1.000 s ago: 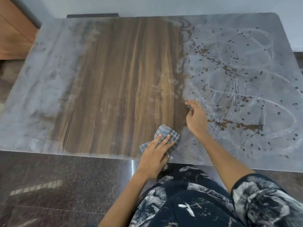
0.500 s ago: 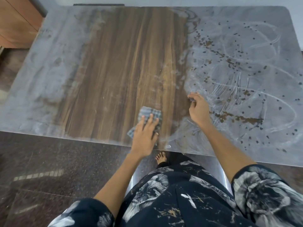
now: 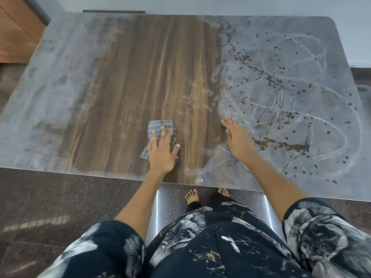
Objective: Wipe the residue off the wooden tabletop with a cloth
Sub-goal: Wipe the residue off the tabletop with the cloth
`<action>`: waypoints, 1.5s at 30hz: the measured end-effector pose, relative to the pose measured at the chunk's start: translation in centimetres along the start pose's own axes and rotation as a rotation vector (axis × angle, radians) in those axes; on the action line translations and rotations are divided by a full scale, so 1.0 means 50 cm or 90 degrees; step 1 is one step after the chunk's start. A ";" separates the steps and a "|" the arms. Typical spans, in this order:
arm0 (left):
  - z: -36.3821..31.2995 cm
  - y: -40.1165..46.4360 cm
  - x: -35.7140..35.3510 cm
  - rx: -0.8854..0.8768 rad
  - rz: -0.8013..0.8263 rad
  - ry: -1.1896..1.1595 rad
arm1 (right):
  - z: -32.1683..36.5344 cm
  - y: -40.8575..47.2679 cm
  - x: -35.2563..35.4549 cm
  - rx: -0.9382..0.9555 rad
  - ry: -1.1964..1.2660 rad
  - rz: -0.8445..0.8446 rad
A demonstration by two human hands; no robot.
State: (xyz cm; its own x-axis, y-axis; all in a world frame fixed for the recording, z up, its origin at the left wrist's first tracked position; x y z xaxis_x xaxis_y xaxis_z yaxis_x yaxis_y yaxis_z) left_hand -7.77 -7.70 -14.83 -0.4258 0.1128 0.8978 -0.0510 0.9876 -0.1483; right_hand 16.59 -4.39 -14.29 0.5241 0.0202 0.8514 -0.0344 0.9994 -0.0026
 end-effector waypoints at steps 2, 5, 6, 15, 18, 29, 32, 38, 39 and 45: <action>-0.097 -0.041 -0.042 -0.143 0.054 -0.016 | 0.002 -0.006 -0.006 0.012 -0.031 0.009; -0.196 -0.148 -0.097 -0.347 0.176 0.021 | 0.000 -0.020 -0.005 0.056 -0.059 0.006; -0.199 -0.167 -0.102 -0.363 0.192 0.040 | -0.004 -0.029 -0.004 0.075 -0.069 0.006; -0.089 -0.108 -0.051 0.045 -0.037 -0.058 | -0.048 -0.100 0.033 0.177 -0.080 0.007; -0.221 -0.157 -0.121 -0.039 0.016 -0.040 | -0.064 -0.098 0.064 0.185 -0.047 -0.056; -0.176 -0.161 -0.105 0.066 -0.082 -0.046 | -0.130 -0.094 0.126 0.193 0.042 -0.114; -0.154 -0.150 -0.101 0.245 -0.124 -0.056 | -0.142 -0.091 0.138 0.184 0.048 -0.116; -0.439 -0.242 -0.239 -0.073 -0.025 -0.011 | -0.146 -0.074 0.142 0.144 0.106 -0.119; -0.473 -0.247 -0.258 -0.162 0.036 0.000 | -0.148 -0.067 0.143 0.141 0.113 -0.117; -0.376 -0.103 -0.184 -0.157 0.020 0.007 | -0.178 -0.024 0.149 0.087 0.106 -0.122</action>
State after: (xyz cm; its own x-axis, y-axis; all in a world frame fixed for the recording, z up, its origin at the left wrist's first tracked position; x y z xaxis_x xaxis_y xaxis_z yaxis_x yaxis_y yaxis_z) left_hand 13.39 -11.76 -14.55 -0.4137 0.1440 0.8990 0.1854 0.9800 -0.0716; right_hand 28.08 -5.19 -12.61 0.6645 -0.1524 0.7316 -0.0306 0.9726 0.2304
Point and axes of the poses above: each hand's wrist, its own y-axis towards the middle knuckle, its own x-axis out of the back of the hand, z = x × y, the point moved 6 cm from there along y, towards the middle knuckle, and after that the axes turned 6 degrees about -z, right-handed, at the moved point
